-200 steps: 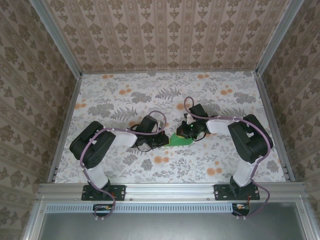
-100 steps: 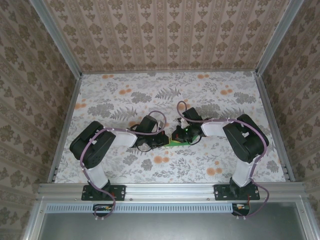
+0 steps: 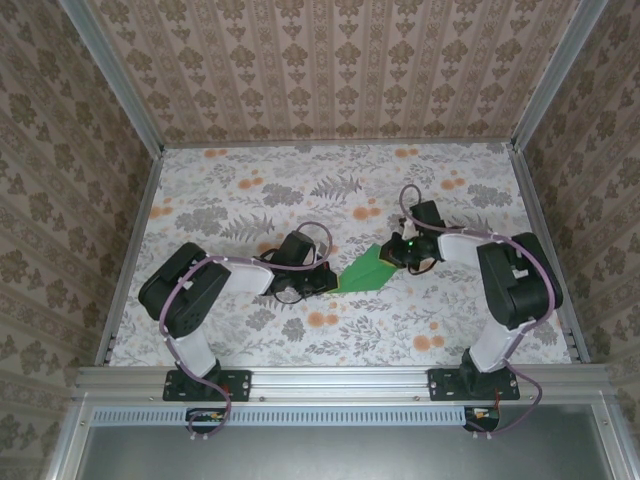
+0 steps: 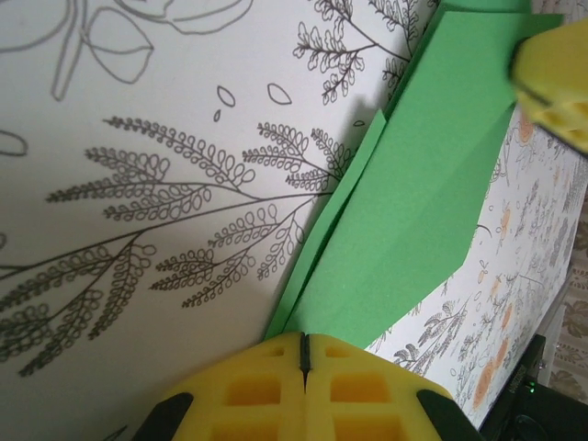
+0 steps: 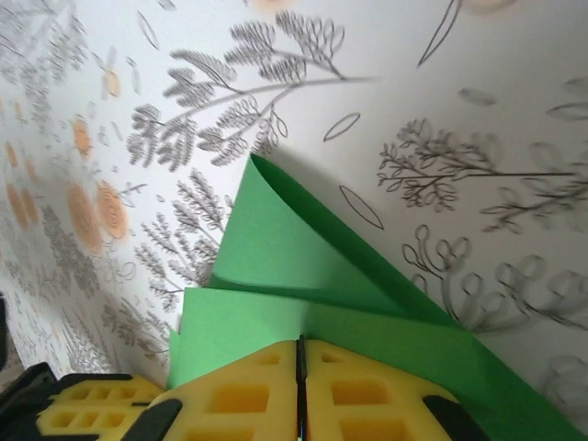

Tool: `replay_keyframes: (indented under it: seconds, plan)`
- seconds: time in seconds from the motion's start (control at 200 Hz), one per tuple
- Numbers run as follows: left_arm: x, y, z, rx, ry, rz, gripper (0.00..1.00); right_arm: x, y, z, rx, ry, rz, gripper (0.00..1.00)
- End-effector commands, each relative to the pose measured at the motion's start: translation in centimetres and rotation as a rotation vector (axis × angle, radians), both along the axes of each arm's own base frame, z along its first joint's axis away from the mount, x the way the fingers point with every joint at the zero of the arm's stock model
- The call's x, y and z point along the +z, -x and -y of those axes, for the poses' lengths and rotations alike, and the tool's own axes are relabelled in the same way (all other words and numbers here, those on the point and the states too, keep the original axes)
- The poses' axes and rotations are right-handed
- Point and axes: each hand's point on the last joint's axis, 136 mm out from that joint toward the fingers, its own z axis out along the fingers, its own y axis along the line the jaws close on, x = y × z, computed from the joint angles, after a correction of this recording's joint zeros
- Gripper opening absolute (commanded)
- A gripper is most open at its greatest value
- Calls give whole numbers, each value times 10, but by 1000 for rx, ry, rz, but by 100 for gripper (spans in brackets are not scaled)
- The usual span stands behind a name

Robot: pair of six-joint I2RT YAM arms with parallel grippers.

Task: Fold a paper plane with a square sheet of paper (pick it up from the middle)
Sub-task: Fourth fold the wing at the center of the table, then pick up the paper from the center of the table.

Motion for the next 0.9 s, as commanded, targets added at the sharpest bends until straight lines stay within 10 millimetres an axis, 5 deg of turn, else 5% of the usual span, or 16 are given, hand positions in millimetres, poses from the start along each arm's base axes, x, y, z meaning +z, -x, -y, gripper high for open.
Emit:
replay_keyframes:
  seconds: [0.0, 0.19, 0.38, 0.755, 0.895]
  plan:
    - [7, 2, -6, -17, -41, 2, 3, 25, 5, 8, -24, 52, 45, 16]
    - [62, -23, 7, -36, 19, 146, 29, 38, 20, 20, -161, 21, 41, 37]
    - [81, -46, -16, 31, -11, 229, 56, 40, 30, 20, -276, -70, 30, 52]
    - [100, -68, -51, 86, -129, 371, 99, 15, 20, -18, -229, -144, -37, 53]
    - [99, -68, -55, 94, -133, 376, 100, 14, 12, -37, -174, -188, -10, 47]
